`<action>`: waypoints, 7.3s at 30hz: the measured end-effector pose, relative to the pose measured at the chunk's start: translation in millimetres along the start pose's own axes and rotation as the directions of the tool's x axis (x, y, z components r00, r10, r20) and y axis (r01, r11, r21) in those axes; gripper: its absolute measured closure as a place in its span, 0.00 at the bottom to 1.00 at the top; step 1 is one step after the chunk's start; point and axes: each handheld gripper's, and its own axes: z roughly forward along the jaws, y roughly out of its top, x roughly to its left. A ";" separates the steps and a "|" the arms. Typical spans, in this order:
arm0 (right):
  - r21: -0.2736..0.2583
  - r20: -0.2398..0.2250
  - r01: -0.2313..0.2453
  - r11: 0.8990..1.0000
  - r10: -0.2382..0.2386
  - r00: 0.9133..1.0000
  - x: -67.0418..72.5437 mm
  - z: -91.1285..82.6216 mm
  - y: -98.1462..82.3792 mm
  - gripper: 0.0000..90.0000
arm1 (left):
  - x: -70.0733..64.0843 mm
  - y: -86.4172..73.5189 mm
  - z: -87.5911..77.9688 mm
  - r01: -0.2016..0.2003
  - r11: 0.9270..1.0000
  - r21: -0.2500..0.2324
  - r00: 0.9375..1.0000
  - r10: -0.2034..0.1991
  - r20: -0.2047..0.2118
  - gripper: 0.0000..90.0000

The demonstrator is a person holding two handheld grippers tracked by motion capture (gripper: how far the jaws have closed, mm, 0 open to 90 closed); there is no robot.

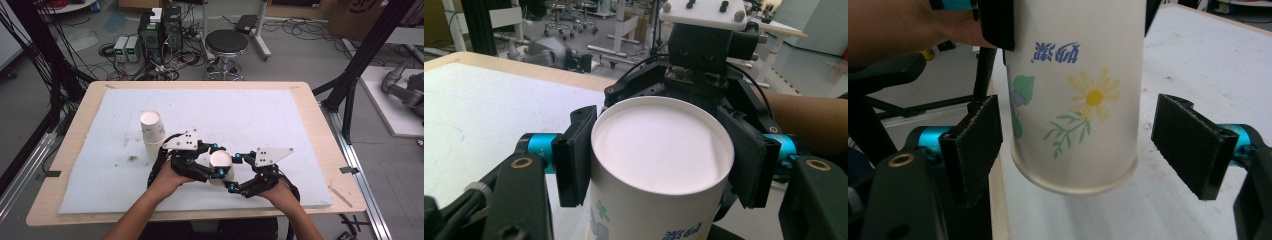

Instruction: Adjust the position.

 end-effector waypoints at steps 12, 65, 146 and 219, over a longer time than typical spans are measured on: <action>-0.002 -0.041 0.001 1.000 -0.001 0.999 -0.4 6.7 -0.9 0.30 | -0.3 -2.6 4.3 0.019 1.000 -0.024 0.999 -0.018 0.038 0.40; 0.594 -0.145 0.280 0.754 -0.242 0.959 7.0 20.4 57.9 0.40 | -1.2 3.3 7.1 -0.055 0.939 0.339 0.997 0.036 0.064 0.29; -0.207 -0.120 -0.049 0.977 0.024 0.992 -5.6 -24.1 -20.3 0.36 | 1.3 -30.3 -23.3 -0.021 0.994 -0.111 0.991 0.035 0.125 0.41; 0.532 -0.097 0.274 0.801 -0.264 0.960 8.8 12.2 71.2 0.39 | -7.6 -15.0 6.4 -0.134 0.898 0.418 0.989 0.147 0.001 0.30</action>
